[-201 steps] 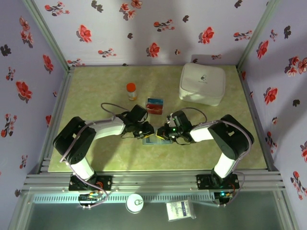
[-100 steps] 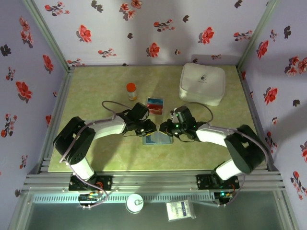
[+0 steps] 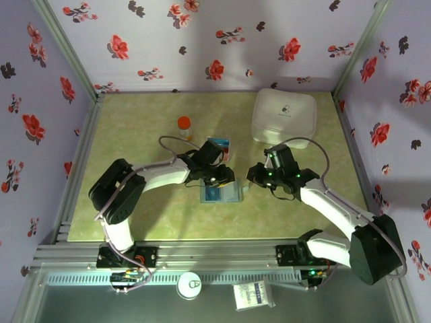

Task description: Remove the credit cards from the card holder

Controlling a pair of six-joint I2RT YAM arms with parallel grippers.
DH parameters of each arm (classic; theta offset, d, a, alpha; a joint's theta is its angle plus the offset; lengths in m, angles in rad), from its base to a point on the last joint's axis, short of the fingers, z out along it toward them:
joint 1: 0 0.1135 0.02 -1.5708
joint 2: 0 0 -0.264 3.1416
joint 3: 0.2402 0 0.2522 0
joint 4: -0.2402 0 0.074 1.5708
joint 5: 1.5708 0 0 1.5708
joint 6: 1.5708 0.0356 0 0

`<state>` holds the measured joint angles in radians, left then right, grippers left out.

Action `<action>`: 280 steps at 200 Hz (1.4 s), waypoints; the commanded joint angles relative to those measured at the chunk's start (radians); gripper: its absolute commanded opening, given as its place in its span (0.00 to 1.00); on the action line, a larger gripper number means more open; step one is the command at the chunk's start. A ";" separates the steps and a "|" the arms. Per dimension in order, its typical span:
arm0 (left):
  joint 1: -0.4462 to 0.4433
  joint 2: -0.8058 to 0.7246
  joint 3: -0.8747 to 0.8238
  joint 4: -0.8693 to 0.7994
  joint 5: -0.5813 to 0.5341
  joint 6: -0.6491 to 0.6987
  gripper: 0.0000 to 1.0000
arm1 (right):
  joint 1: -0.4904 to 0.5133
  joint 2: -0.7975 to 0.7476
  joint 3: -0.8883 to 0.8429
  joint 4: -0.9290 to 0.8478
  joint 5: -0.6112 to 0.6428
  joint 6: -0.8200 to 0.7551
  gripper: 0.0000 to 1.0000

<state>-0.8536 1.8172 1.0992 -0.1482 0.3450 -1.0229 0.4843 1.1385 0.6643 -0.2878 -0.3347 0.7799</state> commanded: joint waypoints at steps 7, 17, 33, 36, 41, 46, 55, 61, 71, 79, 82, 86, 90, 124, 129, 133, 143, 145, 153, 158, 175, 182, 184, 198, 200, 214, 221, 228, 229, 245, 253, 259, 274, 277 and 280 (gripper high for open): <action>-0.020 0.060 0.034 0.003 0.028 -0.001 0.30 | -0.006 -0.034 0.028 -0.094 0.036 -0.037 0.12; -0.022 0.076 0.036 0.019 0.035 -0.006 0.31 | -0.006 -0.039 0.029 -0.100 0.038 -0.037 0.12; -0.022 0.101 0.042 0.031 0.040 -0.010 0.31 | -0.005 -0.042 0.034 -0.110 0.036 -0.037 0.12; -0.023 0.104 0.044 0.033 0.041 -0.010 0.32 | -0.007 -0.043 0.036 -0.111 0.036 -0.036 0.12; -0.024 0.112 0.046 0.035 0.042 -0.011 0.32 | -0.006 -0.045 0.036 -0.112 0.036 -0.037 0.12; -0.024 0.119 0.048 0.035 0.044 -0.011 0.32 | -0.006 -0.047 0.035 -0.112 0.036 -0.037 0.12; -0.025 0.127 0.050 0.035 0.047 -0.012 0.32 | -0.006 -0.049 0.036 -0.113 0.037 -0.036 0.12; -0.026 0.133 0.050 0.033 0.047 -0.013 0.32 | -0.007 -0.051 0.035 -0.114 0.037 -0.037 0.12; -0.025 0.142 0.050 0.027 0.052 -0.014 0.32 | -0.006 -0.052 0.035 -0.118 0.036 -0.037 0.12; -0.025 0.144 0.050 0.027 0.056 -0.016 0.33 | -0.007 -0.052 0.034 -0.117 0.037 -0.037 0.12; -0.027 0.144 0.049 0.028 0.058 -0.017 0.32 | -0.007 -0.052 0.034 -0.117 0.035 -0.036 0.12; -0.025 0.141 0.048 0.030 0.059 -0.018 0.32 | -0.005 -0.053 0.033 -0.117 0.035 -0.035 0.12; -0.026 0.136 0.047 0.033 0.060 -0.018 0.32 | -0.006 -0.051 0.032 -0.115 0.033 -0.036 0.12; -0.020 0.074 0.044 0.028 0.047 -0.001 0.32 | -0.006 -0.030 0.025 -0.079 0.002 -0.018 0.13; -0.018 0.063 0.041 0.024 0.041 0.004 0.32 | -0.006 -0.023 0.023 -0.069 -0.004 -0.013 0.13; -0.015 0.055 0.039 0.021 0.035 0.008 0.32 | -0.006 -0.017 0.024 -0.065 -0.007 -0.010 0.13; -0.009 0.029 0.030 0.011 0.025 0.016 0.32 | -0.004 0.000 0.025 -0.049 -0.019 -0.003 0.13; -0.007 0.025 0.028 0.008 0.023 0.018 0.32 | -0.004 0.002 0.025 -0.047 -0.020 -0.001 0.13; 0.001 0.009 0.017 0.003 0.018 0.025 0.32 | -0.001 0.016 0.026 -0.036 -0.024 0.002 0.13; 0.007 0.001 0.010 0.000 0.019 0.027 0.32 | 0.003 0.022 0.026 -0.030 -0.024 0.004 0.13; 0.027 -0.034 -0.026 -0.002 0.017 0.033 0.31 | 0.018 0.057 0.032 -0.011 -0.027 0.012 0.13; 0.035 -0.051 -0.042 0.001 0.016 0.036 0.31 | 0.025 0.073 0.036 -0.007 -0.027 0.013 0.13; 0.038 -0.056 -0.048 0.002 0.014 0.036 0.31 | 0.027 0.077 0.038 -0.006 -0.027 0.013 0.13; 0.055 -0.087 -0.082 0.004 0.015 0.042 0.31 | 0.046 0.111 0.049 0.003 -0.020 0.020 0.13; 0.057 -0.092 -0.086 0.003 0.015 0.043 0.31 | 0.050 0.116 0.051 0.005 -0.020 0.022 0.13; 0.080 -0.124 -0.123 0.000 0.015 0.052 0.31 | 0.073 0.150 0.065 0.022 -0.012 0.030 0.14; 0.092 -0.140 -0.141 -0.001 0.017 0.056 0.30 | 0.086 0.168 0.075 0.028 -0.007 0.034 0.14; 0.105 -0.160 -0.162 -0.001 0.016 0.059 0.30 | 0.099 0.188 0.086 0.036 -0.002 0.038 0.14; 0.106 -0.162 -0.166 -0.001 0.016 0.059 0.30 | 0.101 0.191 0.088 0.037 -0.001 0.039 0.14; 0.138 -0.207 -0.218 -0.001 0.019 0.065 0.29 | 0.134 0.243 0.120 0.048 0.005 0.045 0.15; 0.153 -0.229 -0.245 -0.001 0.019 0.067 0.29 | 0.148 0.270 0.138 0.053 0.008 0.046 0.15; 0.164 -0.244 -0.266 0.002 0.019 0.070 0.29 | 0.160 0.291 0.150 0.055 0.012 0.047 0.15; 0.192 -0.271 -0.309 0.007 0.028 0.070 0.26 | 0.181 0.334 0.176 0.063 0.012 0.051 0.16; 0.198 -0.275 -0.318 0.009 0.031 0.070 0.25 | 0.185 0.343 0.181 0.066 0.012 0.052 0.16; 0.202 -0.278 -0.324 0.012 0.036 0.071 0.24 | 0.188 0.351 0.185 0.069 0.010 0.053 0.16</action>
<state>-0.6868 1.5860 0.8284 -0.1307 0.3744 -0.9840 0.6434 1.4364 0.7986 -0.2508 -0.3397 0.8127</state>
